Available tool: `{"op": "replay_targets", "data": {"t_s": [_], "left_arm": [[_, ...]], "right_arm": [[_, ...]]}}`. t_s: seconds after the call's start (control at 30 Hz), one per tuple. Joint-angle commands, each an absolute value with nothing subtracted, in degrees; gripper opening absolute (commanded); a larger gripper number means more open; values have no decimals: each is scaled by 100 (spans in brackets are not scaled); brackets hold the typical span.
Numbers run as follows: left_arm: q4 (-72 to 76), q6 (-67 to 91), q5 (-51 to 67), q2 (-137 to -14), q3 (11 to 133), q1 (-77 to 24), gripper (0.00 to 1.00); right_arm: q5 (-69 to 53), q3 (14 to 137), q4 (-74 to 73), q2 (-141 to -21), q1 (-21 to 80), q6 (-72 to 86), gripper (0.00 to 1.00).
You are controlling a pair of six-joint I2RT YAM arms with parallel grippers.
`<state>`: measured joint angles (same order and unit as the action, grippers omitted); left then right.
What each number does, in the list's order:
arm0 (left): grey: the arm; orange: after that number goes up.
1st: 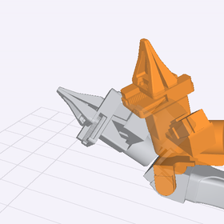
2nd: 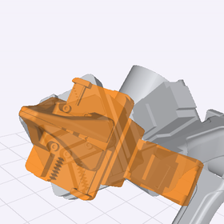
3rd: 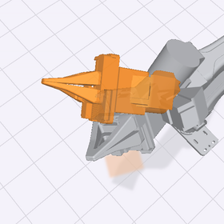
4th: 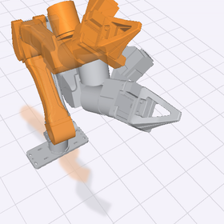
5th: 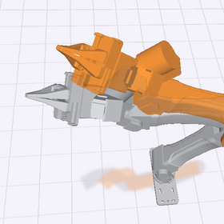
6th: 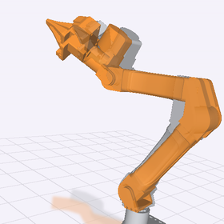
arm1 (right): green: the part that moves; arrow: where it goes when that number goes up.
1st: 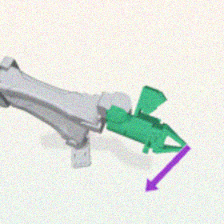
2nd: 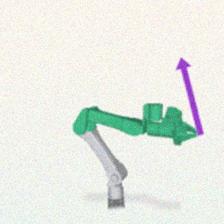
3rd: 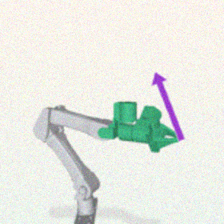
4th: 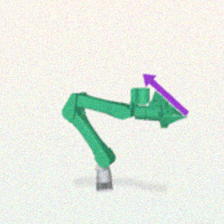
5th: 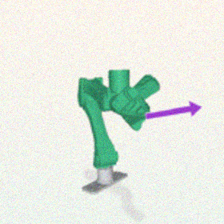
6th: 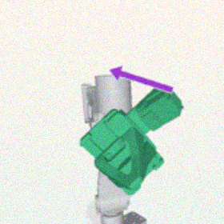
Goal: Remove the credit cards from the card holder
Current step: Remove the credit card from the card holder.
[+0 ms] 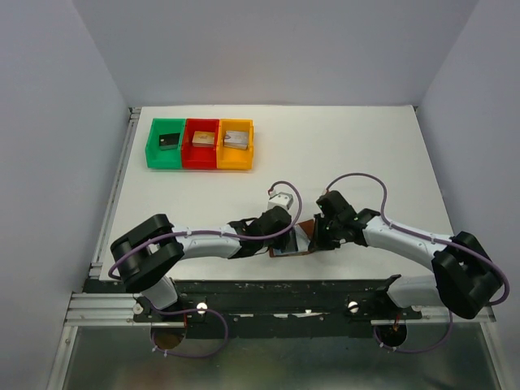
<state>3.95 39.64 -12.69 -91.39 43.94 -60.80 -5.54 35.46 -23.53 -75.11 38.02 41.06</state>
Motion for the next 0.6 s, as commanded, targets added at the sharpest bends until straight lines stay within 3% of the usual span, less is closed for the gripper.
{"op": "replay_targets", "data": {"t_s": [0.0, 0.13, 0.3, 0.43, 0.5, 0.57], "left_arm": [[150, 4017, -1538, -9167, 4210, -6047, 37], [237, 4069, -1521, -9088, 4061, -6056, 37], [264, 4043, -1521, -9053, 4043, -6047, 36], [299, 4034, -1503, -9035, 4052, -6056, 36], [299, 4043, -1503, -9044, 4060, -6056, 36], [308, 4043, -1494, -9044, 4052, -6056, 36]], "right_arm": [[-431, 3384, -2417, -7524, 3744, 4157, 22], [-308, 3410, -2645, -7103, 3744, 4113, 40], [-272, 3656, -3111, -6330, 3744, 3991, 44], [-447, 3849, -3235, -5723, 3753, 3876, 42], [-737, 3867, -3007, -5468, 3753, 3806, 36], [-1088, 3867, -2752, -5370, 3744, 3736, 23]]}}
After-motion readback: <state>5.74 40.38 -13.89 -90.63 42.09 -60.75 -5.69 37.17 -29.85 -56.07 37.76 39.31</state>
